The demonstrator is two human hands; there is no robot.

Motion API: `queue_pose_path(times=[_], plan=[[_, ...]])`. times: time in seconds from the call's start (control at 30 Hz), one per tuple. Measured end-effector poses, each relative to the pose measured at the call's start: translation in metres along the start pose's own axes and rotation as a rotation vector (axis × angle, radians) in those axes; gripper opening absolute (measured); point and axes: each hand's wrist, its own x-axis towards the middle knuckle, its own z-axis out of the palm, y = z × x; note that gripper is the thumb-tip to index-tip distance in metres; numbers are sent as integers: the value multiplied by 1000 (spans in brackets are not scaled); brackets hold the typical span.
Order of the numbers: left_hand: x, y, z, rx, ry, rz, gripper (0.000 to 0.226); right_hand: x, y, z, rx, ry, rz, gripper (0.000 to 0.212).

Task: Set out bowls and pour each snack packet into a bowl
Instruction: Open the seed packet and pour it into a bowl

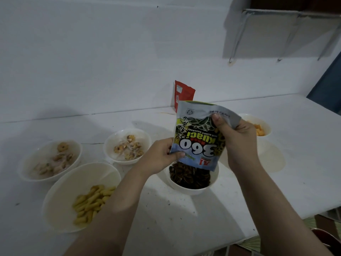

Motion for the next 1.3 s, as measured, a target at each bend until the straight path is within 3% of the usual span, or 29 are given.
queue_pose_path(times=[0.13,0.27,0.37,0.57,0.73,0.9,1.03,1.2,1.3], plan=[[4,23,-13,41,-59,-30,22,2,4,-1,0,19,-5,8],[15,69,-4,-305,160,163,13,0,6,-2,-60,-24,-32,6],[27,74,9,-450,290,153,17,-2,6,-3,-75,-89,-29,11],[34,58,20,-691,350,35,23,-2,31,-6,-437,-212,191,15],[39,55,1,-855,462,15,20,-6,47,-10,-668,-334,223,11],[34,34,-18,-890,593,-52,24,-6,57,-9,-617,-258,188,7],[26,20,-26,-954,656,-110,31,0,54,-6,-298,-169,268,9],[22,27,-13,-863,614,-93,14,-4,39,-12,-71,-15,187,13],[27,43,15,-875,506,-135,25,-8,29,-33,-7,98,122,15]])
